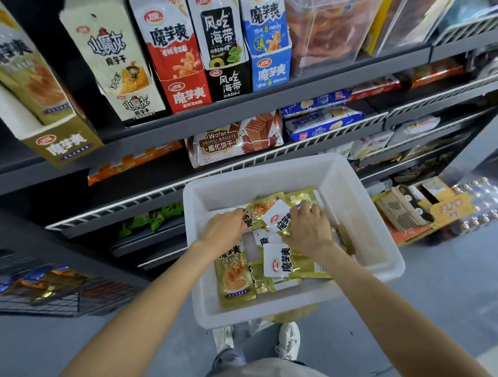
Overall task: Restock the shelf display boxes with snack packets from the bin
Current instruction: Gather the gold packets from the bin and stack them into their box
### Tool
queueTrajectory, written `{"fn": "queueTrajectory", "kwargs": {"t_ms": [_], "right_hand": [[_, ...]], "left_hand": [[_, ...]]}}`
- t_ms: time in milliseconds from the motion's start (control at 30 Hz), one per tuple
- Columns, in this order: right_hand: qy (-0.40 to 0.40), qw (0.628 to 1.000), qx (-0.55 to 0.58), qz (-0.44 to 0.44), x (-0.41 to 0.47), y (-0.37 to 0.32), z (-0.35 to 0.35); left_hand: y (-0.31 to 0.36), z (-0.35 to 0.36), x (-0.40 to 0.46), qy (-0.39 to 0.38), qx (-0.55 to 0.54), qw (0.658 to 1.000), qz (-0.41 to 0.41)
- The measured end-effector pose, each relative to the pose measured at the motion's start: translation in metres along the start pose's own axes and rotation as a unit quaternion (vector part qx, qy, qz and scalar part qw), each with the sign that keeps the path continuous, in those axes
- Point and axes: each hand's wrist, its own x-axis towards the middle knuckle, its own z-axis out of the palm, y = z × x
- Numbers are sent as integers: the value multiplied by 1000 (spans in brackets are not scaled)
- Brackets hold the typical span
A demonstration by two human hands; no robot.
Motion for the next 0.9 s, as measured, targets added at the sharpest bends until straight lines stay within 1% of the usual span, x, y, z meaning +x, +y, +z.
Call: {"fn": "queueTrajectory", "kwargs": {"t_ms": [100, 133, 200, 233, 300, 367, 400, 433, 500, 567, 600, 633, 700, 733, 767, 800, 867, 900], "right_hand": [[-19, 999, -45, -7, 4, -11, -4], [-23, 998, -59, -9, 5, -14, -7], [-19, 999, -44, -11, 7, -14, -13], [-13, 1000, -3, -5, 6, -12, -18], [7, 995, 101, 16, 1, -3, -27], [63, 972, 220, 44, -3, 8, -34], [98, 947, 300, 61, -5, 15, -37], [127, 910, 388, 76, -6, 21, -40], [142, 817, 551, 93, -11, 28, -47], [119, 734, 661, 99, -17, 28, -51], [111, 707, 691, 101, -18, 27, -52], [110, 690, 708, 103, -20, 26, -55], [118, 676, 721, 100, -23, 22, -59], [124, 671, 725, 95, -24, 19, -61], [132, 675, 721, 83, -25, 13, -64], [143, 693, 703, 65, -26, 7, -66], [159, 743, 650, 21, -27, -11, -72], [162, 758, 631, 1, -27, -20, -75]], "left_hand": [[3, -6, -2, -6, -32, 999, -26], [2, -7, -5, -14, -58, 997, -40], [-3, -12, -11, -8, -163, 984, -74], [-6, -15, -15, 15, -228, 969, -91], [-11, -24, -23, 80, -345, 929, -111], [-15, -30, -32, 138, -449, 875, -118], [-15, -32, -35, 157, -495, 846, -121], [-16, -35, -39, 173, -533, 819, -125], [-16, -38, -44, 198, -579, 780, -132], [-17, -42, -47, 222, -588, 766, -133], [-18, -43, -48, 232, -588, 764, -131], [-18, -44, -49, 241, -589, 760, -132], [-21, -46, -51, 254, -584, 758, -137], [-22, -48, -51, 255, -577, 764, -140], [-23, -50, -53, 253, -568, 771, -137], [-21, -52, -54, 251, -556, 782, -127], [-17, -57, -59, 261, -522, 805, -106], [-14, -61, -63, 273, -506, 813, -96]]}}
